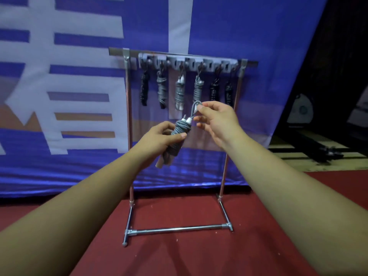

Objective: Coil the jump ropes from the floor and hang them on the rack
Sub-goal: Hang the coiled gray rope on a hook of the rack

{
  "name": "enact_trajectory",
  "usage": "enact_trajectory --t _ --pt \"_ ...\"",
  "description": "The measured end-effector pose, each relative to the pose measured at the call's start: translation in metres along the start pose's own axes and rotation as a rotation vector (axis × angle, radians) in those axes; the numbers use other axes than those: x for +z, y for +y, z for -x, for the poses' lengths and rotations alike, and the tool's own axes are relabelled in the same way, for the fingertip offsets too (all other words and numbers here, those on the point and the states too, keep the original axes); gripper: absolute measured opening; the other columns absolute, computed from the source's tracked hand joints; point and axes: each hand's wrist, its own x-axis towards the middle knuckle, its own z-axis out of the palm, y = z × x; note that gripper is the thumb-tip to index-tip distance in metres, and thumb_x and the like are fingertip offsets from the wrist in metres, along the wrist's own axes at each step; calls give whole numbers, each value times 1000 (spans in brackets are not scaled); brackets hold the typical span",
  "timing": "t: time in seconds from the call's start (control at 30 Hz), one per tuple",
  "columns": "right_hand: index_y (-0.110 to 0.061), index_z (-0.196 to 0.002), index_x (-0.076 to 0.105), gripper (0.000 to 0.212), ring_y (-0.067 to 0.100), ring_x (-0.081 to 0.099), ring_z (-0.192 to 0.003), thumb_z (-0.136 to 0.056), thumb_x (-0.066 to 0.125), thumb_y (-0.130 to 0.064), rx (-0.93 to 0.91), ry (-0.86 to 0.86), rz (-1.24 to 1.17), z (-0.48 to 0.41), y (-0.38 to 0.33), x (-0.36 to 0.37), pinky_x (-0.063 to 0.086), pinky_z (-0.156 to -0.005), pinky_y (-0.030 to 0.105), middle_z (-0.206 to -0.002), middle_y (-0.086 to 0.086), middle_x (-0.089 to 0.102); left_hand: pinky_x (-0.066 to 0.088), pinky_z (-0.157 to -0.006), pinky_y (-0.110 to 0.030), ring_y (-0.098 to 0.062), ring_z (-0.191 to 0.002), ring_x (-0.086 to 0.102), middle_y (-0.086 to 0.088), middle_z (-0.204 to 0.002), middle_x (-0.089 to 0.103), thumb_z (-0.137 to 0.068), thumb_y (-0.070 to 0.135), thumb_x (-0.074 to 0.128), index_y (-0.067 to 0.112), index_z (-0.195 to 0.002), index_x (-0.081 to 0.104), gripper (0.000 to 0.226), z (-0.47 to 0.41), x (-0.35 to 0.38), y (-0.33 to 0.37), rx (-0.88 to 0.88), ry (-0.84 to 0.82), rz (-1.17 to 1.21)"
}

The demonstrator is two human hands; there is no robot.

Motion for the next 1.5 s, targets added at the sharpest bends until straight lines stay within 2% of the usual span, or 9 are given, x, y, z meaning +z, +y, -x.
enact_trajectory --t 0.13,0.23,0.4,0.6,0.83,1.03,1.17,1.33,1.5 --pt "-12 -87 61 10 15 59 -57 -94 62 -5 -67 10 98 -20 -27 -5 47 -53 27 -81 9 62 44 -48 -9 0 -58 62 -3 -88 70 -86 26 77 11 -104 68 26 -18 4 28 64 36 -125" --pt "-12 -87 63 10 12 58 -55 -93 63 -6 -104 12 145 -34 -34 -11 46 -49 25 -82 9 63 46 -61 -9 -8 -83 69 -6 -100 73 -82 30 81 19 -113 69 35 -40 9 34 84 29 -148" --pt "-15 -87 65 9 6 53 -48 -93 63 -9 -151 73 176 -76 -19 -28 42 -45 21 -82 5 64 47 -68 -10 -12 -91 68 -5 -103 73 -83 25 79 20 -117 68 36 -90 14 26 146 13 -171" --pt "-18 -86 67 13 9 51 -52 -92 64 -8 -196 102 217 -163 12 -32 39 -43 20 -78 3 67 48 -61 -17 -7 -78 67 -14 -98 72 -81 20 82 17 -104 64 29 -192 17 -9 151 -16 -70" --pt "-14 -88 66 12 9 49 -52 -88 68 -1 -170 138 276 -244 -9 -18 41 -45 19 -83 16 66 54 -88 -56 -23 -85 65 -22 -97 66 -77 24 83 19 -103 64 33 -267 5 3 110 -60 7" --pt "-20 -82 68 17 7 46 -51 -87 69 -4 -69 153 345 -282 -52 -10 39 -45 21 -72 2 63 55 -76 -47 -23 -71 55 -14 -87 59 -66 43 81 17 -110 62 55 -289 4 51 19 -19 -16" --pt "-24 -80 68 20 2 49 -54 -86 70 -5 -31 149 405 -300 -73 4 40 -53 19 -70 -5 61 56 -84 -57 -42 -94 65 -18 -101 68 -61 51 81 24 -105 62 56 -301 -3 71 -88 3 -15" --pt "-25 -80 66 21 5 53 -58 -86 67 -5 86 185 524 -312 -73 12 43 -60 27 -70 -6 62 55 -88 -56 -24 -87 67 -10 -92 70 -73 28 84 19 -105 61 40 -309 -8 79 -214 -27 -13" --pt "-24 -79 66 21 11 56 -62 -86 66 -4 209 227 559 -324 -65 6 47 -64 29 -78 3 68 55 -88 -52 -17 -76 57 1 -78 57 -66 34 85 22 -104 62 46 -324 -6 74 -300 -22 -88"
